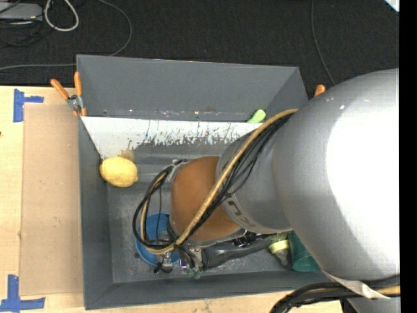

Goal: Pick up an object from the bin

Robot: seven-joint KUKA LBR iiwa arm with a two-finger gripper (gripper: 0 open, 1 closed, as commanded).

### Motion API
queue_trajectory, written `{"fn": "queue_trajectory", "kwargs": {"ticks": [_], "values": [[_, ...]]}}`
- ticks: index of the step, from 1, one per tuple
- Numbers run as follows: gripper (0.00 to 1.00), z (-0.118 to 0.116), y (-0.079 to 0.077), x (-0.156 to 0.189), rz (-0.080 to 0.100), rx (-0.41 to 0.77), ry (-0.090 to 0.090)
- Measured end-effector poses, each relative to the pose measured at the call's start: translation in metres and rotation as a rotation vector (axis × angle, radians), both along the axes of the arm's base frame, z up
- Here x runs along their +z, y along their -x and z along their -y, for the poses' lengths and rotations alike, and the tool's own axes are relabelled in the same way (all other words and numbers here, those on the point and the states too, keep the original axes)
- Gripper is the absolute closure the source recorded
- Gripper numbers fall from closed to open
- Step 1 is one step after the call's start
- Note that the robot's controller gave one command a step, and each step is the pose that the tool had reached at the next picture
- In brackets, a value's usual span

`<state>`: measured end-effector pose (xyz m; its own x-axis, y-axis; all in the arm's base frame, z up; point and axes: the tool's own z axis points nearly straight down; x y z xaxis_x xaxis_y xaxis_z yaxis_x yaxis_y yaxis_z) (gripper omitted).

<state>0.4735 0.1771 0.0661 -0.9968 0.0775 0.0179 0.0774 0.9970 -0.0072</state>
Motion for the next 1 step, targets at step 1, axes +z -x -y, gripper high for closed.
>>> {"fn": "queue_trajectory", "kwargs": {"ticks": [1], "values": [[1.0,-0.0024,0.0022,0.0198,-0.005,0.007,0.001]]}}
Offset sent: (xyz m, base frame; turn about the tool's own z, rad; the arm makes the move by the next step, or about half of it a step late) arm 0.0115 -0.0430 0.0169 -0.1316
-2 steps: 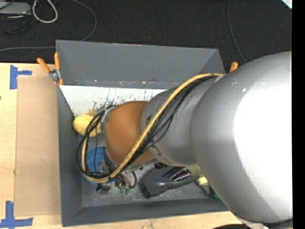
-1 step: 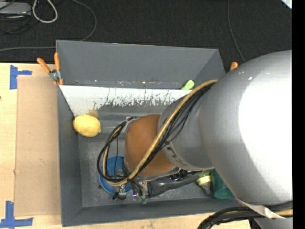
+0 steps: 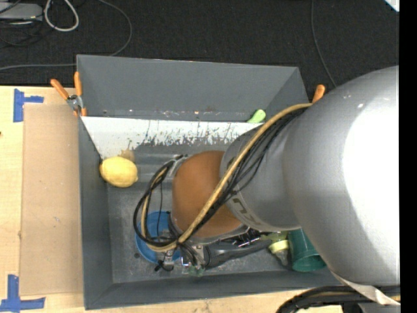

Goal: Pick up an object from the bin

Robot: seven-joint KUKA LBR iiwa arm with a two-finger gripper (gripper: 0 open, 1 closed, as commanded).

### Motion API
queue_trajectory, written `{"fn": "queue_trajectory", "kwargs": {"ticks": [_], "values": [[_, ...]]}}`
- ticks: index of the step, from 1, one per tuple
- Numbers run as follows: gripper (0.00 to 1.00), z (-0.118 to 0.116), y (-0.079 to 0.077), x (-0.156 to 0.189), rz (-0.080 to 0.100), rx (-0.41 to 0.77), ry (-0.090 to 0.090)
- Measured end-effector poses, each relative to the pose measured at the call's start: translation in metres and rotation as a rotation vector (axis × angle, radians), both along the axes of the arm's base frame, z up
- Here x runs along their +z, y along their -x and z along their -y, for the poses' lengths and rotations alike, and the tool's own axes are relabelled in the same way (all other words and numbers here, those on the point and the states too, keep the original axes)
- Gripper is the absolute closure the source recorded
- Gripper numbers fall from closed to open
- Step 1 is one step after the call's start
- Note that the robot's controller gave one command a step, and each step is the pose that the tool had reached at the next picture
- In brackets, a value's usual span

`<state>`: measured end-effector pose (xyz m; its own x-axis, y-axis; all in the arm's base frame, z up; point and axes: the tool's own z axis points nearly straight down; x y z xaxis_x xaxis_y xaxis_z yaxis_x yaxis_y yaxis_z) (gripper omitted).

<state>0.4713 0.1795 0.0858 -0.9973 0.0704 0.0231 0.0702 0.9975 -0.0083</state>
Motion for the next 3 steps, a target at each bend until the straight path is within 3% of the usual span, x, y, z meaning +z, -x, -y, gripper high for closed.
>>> {"fn": "queue_trajectory", "kwargs": {"ticks": [1,2,3], "values": [[1.0,0.011,-0.008,0.028,0.012,0.058,-0.008],[1.0,-0.041,-0.007,0.065,0.007,0.234,-0.01],[1.0,-0.041,-0.007,0.065,0.007,0.233,-0.01]]}}
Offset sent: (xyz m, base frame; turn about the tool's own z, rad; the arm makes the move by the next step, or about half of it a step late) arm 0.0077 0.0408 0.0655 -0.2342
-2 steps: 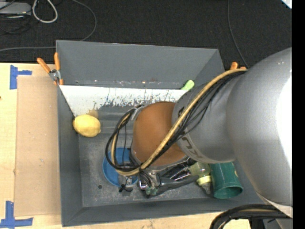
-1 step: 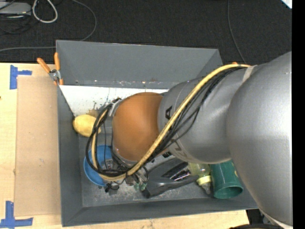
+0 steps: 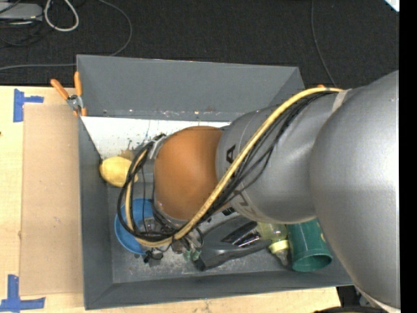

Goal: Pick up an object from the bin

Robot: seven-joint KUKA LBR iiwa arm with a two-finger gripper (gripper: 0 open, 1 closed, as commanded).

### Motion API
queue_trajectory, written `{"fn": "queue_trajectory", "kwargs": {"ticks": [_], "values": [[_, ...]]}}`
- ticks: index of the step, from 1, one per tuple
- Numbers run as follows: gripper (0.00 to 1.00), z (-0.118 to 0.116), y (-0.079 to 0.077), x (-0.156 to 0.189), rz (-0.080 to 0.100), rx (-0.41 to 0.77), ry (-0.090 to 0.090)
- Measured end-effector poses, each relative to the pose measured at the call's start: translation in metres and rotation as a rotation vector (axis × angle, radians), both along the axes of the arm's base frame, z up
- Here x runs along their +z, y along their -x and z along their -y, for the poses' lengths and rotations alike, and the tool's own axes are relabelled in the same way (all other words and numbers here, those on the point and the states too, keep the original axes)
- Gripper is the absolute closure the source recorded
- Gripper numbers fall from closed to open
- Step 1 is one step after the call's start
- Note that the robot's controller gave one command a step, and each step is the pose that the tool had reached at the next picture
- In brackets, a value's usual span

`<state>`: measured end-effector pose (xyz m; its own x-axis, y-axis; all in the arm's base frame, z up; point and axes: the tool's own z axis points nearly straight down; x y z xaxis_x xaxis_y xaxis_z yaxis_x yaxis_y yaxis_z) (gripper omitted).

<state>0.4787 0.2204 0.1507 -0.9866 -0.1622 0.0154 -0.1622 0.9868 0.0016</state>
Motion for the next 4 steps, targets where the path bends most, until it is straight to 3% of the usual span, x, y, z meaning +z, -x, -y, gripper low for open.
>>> {"fn": "queue_trajectory", "kwargs": {"ticks": [1,2,3,4], "values": [[1.0,0.021,-0.011,0.101,0.005,-0.049,-0.001],[1.0,0.002,0.008,0.063,-0.017,-0.037,0.007],[1.0,0.033,-0.029,0.073,0.001,-0.076,0.002],[1.0,0.022,-0.009,0.053,-0.018,-0.066,0.006]]}}
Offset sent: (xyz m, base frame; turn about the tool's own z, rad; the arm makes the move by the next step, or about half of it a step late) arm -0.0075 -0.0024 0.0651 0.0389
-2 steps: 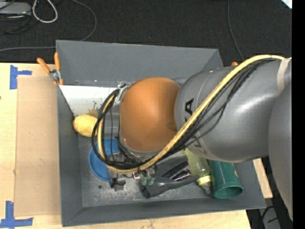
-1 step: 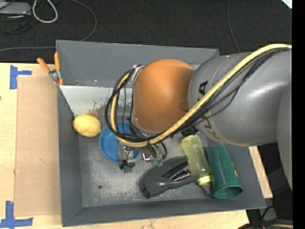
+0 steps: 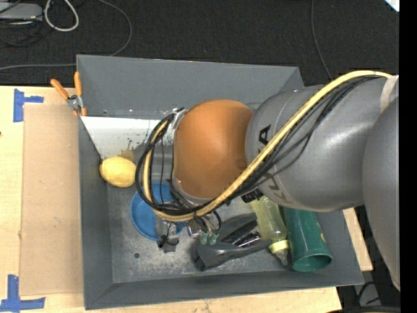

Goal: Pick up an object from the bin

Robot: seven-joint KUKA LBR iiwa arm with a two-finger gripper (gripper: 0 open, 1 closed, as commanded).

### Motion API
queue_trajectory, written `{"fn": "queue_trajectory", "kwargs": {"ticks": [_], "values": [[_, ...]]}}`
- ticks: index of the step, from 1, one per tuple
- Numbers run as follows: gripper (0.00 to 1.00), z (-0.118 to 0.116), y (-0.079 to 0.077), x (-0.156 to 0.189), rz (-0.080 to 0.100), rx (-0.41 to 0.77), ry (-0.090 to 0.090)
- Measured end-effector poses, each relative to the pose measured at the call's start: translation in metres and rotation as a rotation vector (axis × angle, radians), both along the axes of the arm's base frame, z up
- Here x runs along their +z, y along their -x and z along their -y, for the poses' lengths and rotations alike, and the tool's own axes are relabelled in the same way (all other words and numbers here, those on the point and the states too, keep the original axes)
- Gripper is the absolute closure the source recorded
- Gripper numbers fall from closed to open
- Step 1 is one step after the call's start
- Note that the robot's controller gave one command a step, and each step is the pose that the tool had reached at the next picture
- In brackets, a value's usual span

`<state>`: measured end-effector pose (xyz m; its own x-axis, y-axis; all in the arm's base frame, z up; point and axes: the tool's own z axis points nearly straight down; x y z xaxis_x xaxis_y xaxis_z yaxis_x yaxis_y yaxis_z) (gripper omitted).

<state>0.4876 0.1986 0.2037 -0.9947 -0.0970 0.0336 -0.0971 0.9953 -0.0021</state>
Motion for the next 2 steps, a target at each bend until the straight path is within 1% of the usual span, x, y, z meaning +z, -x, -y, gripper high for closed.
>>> {"fn": "queue_trajectory", "kwargs": {"ticks": [1,2], "values": [[1.0,0.051,0.006,-0.024,0.011,-0.001,0.001],[1.0,0.028,0.001,-0.026,0.004,-0.029,-0.001]]}}
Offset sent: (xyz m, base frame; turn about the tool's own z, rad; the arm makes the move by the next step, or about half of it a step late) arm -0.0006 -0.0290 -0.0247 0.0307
